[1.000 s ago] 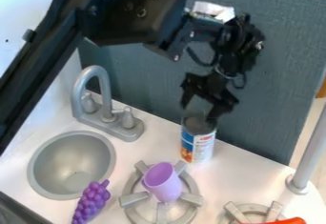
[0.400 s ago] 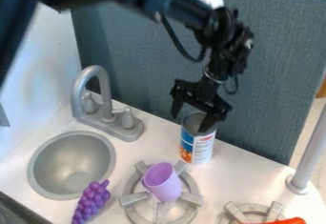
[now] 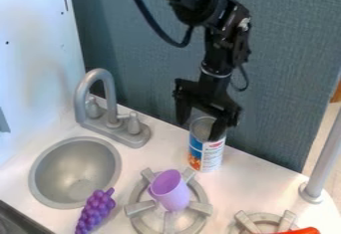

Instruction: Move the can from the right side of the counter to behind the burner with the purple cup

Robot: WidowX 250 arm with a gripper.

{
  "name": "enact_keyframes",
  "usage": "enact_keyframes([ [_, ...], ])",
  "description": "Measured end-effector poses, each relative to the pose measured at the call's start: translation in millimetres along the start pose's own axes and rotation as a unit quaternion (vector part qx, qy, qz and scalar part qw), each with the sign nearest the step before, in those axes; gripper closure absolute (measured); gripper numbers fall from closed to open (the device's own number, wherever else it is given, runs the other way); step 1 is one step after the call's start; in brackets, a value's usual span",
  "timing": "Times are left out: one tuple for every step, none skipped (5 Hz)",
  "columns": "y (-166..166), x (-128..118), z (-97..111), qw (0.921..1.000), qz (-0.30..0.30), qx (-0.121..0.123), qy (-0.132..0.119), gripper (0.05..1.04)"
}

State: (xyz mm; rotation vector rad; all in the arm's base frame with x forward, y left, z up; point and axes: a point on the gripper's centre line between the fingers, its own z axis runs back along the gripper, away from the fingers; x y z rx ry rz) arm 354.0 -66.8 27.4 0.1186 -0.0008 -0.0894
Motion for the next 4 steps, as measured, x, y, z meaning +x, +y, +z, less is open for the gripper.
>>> enact_keyframes([
  [14, -36, -9, 0.9992, -0.017, 0.003, 0.037, 0.083],
  [33, -63, -19, 0.9981, 0.007, 0.024, 0.057, 0.083],
  [60, -80, -22, 0.9960, 0.056, 0.038, 0.059, 0.083],
  [68, -97, -29, 0.9975, 0.049, 0.015, 0.047, 0.083],
])
